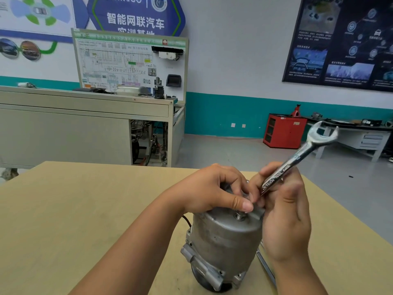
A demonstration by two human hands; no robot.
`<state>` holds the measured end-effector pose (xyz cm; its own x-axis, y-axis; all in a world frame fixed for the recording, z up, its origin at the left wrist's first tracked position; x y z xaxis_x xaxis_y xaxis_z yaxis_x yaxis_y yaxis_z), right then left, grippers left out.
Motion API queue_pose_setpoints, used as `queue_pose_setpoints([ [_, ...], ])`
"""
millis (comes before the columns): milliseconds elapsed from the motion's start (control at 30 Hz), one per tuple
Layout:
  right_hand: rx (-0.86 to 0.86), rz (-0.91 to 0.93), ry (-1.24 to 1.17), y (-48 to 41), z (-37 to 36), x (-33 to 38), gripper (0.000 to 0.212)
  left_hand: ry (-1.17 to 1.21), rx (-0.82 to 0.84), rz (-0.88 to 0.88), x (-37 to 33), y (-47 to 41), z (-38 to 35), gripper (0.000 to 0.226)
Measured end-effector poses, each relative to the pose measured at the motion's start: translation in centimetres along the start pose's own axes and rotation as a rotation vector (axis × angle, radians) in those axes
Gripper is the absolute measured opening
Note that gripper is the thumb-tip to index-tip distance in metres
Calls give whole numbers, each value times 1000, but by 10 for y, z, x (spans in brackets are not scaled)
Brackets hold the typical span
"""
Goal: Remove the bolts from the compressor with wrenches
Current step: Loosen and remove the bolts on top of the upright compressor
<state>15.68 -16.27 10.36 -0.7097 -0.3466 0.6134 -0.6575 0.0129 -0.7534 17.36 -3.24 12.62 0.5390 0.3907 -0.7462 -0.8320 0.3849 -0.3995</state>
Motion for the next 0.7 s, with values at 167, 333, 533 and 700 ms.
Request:
queue_pose_setpoints([
  [167,-90,-99,196,-11,2,-3,27,10,-21,38,-1,2,3,27],
  [333,136,-272,83,-27,2,-2,27,40,124,43,-5,4,6,17],
  [533,156,-243,239,-30,-1,-6,29,20,100,57,0,1,5,9],
  [700,147,-173,300,-20,-4,-8,16,42,24,63,-1,2,3,19],
])
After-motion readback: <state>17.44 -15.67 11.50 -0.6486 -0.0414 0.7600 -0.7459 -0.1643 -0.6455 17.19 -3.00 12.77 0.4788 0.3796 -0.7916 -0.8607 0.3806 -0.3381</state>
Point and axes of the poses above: each hand's wrist, its own y-axis away from the middle knuckle, its own z-axis out of the back of the hand, x = y × z, the point moved 2 cm from there along -y, towards the middle knuckle, and after that the axes turned 5 degrees about -x, right-handed, at the moved point
